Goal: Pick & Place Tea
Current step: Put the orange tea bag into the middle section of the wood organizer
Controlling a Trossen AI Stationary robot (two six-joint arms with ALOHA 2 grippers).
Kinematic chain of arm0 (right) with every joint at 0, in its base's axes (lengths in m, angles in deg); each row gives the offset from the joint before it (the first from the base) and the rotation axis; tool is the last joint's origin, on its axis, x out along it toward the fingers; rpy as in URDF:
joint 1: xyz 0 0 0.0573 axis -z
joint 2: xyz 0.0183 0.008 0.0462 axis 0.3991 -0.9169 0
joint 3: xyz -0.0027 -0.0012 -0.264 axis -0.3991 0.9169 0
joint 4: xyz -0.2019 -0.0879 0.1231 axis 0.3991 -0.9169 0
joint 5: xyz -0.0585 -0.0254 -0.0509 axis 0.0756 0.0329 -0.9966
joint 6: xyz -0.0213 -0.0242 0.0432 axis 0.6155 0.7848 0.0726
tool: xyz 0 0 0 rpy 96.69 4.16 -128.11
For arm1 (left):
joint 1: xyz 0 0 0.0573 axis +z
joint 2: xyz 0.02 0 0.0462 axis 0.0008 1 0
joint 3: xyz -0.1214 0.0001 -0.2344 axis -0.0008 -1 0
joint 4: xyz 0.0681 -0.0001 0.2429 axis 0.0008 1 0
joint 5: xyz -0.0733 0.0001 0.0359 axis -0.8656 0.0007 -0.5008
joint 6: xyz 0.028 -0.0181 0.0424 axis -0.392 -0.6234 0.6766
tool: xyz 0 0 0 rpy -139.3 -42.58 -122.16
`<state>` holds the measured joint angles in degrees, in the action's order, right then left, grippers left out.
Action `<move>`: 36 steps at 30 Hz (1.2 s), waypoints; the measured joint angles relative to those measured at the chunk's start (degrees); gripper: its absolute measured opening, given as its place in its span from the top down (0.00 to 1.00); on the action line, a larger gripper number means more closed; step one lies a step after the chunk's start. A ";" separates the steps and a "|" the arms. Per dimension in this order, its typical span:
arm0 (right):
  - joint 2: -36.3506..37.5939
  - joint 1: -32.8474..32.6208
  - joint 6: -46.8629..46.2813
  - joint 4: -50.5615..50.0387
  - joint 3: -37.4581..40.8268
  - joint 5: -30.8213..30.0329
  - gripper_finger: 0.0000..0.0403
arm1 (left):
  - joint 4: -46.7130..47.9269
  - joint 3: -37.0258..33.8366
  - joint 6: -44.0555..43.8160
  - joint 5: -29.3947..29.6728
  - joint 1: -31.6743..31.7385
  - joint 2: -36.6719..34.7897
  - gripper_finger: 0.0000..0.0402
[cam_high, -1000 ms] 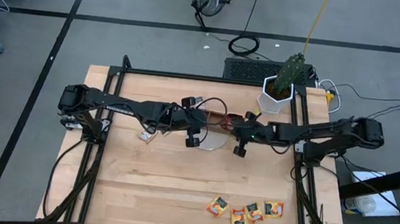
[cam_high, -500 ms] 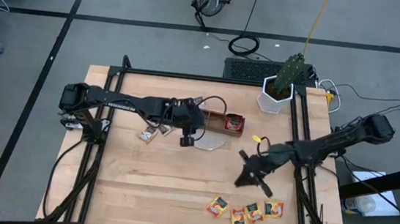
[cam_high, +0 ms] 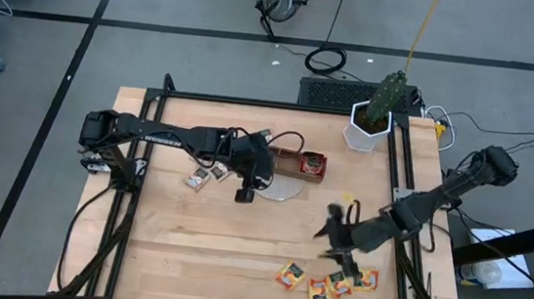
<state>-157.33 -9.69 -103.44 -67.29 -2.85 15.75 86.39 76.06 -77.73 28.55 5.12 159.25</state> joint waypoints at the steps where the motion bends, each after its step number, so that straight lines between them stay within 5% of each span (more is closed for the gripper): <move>1: -1.06 -0.52 -5.76 -7.64 -2.70 -1.79 0.40 | 0.44 0.00 0.40 -0.01 -0.01 -0.28 0.76; 4: -4.15 -1.84 -24.60 -22.97 -6.78 -0.38 0.39 | 1.08 0.00 1.78 -0.03 -0.01 -1.41 0.76; 7: -7.86 -4.05 -41.12 -32.27 -6.15 10.57 0.40 | -1.50 -1.18 3.52 -1.05 0.01 -2.99 0.76; 13: -12.30 -10.86 -61.74 -32.60 0.00 29.30 0.43 | -11.46 -6.30 4.58 -1.99 0.20 -6.96 0.76; 22: -12.72 -16.51 -73.19 -15.98 8.57 26.20 0.43 | -16.64 -12.56 2.19 -0.66 0.33 -8.47 0.76; 36: -13.97 -17.40 -88.85 -12.62 19.48 28.00 0.48 | -17.78 -13.11 1.37 -0.44 0.31 -8.49 0.76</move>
<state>-171.31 -27.09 -192.29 -79.91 16.63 43.75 68.60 62.95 -76.37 28.11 5.44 150.76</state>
